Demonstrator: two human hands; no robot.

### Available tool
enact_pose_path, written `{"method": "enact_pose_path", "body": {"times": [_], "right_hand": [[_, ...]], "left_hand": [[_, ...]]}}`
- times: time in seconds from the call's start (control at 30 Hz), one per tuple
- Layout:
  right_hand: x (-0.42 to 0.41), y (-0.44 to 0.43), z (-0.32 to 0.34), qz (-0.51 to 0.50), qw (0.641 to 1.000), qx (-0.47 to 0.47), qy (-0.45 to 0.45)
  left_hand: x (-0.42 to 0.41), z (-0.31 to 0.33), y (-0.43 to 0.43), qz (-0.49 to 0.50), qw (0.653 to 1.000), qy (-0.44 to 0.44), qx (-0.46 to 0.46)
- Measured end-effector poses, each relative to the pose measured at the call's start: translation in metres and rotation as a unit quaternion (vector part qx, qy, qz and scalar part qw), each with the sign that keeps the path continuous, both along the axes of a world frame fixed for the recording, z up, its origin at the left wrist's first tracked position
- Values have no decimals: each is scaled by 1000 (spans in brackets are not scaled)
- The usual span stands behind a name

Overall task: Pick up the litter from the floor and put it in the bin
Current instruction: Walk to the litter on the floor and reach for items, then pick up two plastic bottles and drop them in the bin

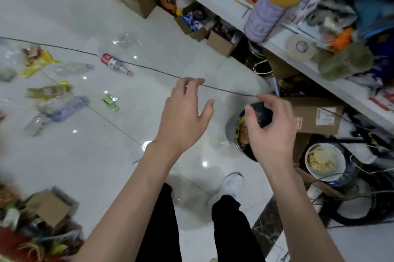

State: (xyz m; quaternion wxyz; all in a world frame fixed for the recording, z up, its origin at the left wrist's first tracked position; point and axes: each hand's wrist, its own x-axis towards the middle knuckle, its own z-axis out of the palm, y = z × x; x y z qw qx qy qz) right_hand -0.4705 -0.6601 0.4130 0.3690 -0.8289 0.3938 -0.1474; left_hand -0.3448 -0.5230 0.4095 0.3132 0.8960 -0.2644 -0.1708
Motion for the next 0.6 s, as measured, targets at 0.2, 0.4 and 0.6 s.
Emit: {"method": "enact_pose_path", "body": {"times": [0.2,0.4,0.6], "right_hand": [[87,85,45,76,997,15,-9],[171,182,58,162,987,8,-17],[237,263,48,239,971,12,-17]], "left_hand": [[65,52,115,92,996,-19,-11],[124,72,239,184,982,-31,-12],[165,64,341,259,965,-34,12]]}}
